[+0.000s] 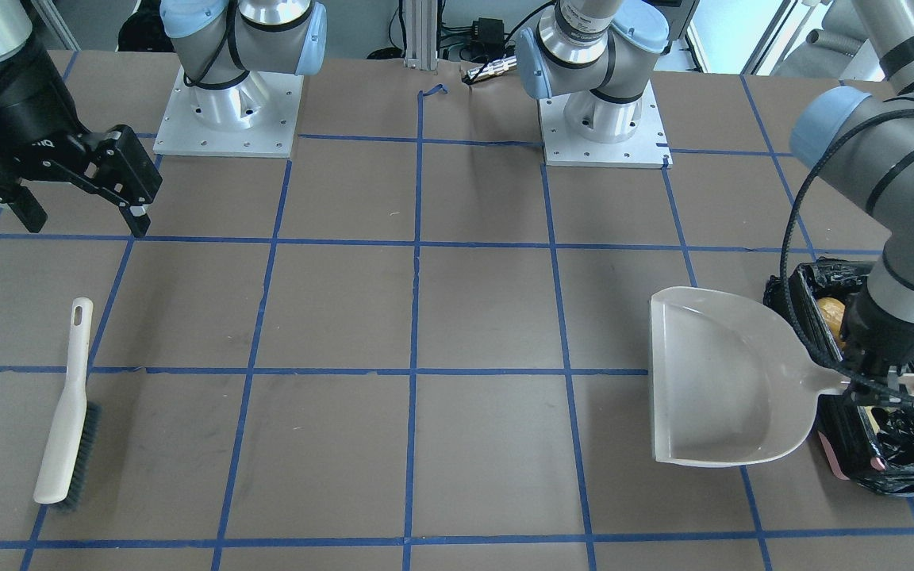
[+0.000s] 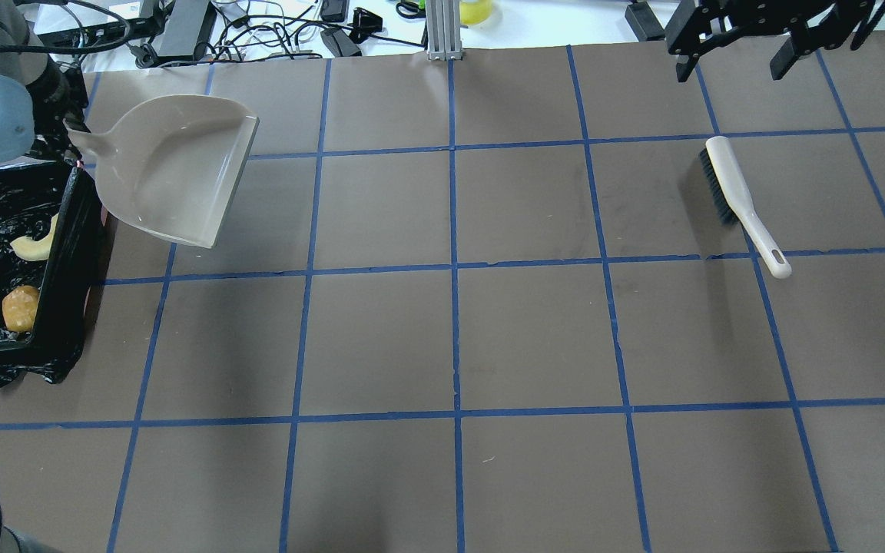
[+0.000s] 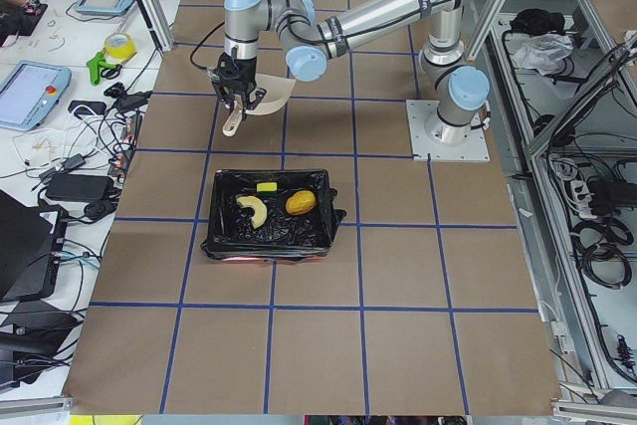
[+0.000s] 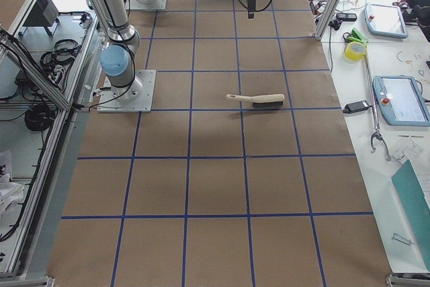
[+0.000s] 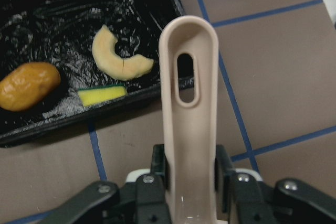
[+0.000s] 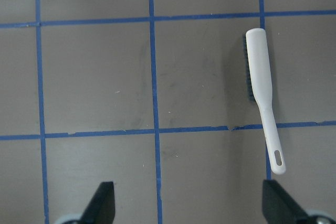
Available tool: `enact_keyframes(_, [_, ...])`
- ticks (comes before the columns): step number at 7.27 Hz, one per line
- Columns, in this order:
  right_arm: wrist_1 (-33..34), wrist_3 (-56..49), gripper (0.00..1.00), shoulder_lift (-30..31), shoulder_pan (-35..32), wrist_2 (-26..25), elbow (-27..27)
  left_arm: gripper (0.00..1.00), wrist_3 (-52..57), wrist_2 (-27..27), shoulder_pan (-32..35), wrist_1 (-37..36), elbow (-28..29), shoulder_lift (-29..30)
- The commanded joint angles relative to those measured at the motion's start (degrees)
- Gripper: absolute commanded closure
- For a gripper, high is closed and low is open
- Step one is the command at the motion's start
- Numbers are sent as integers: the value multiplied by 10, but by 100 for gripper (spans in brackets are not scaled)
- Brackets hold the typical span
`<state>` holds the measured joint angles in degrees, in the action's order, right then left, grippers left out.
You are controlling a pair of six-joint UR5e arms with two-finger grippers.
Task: Sweep and dump trash into bin
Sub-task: 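Lower the dustpan back onto the table with the left gripper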
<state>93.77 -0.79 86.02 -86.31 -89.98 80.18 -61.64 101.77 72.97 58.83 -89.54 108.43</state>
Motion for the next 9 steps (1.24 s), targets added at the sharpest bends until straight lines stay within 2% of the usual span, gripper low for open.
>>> enact_keyframes(1, [26,36,0,11,-36,-8,32,100,-60,-9,37,-1,-1,40])
enact_keyframes(3, [18,21,0,34,-37,-3,73,100,-64,-9,53,-23,4,78])
enact_keyframes(6, [16,25,0,42,-39,8,79,100,-134,-7,76,-49,7,119])
enact_keyframes(9, [12,21,0,46,-41,18,88,100,-183,-2,96,-62,10,136])
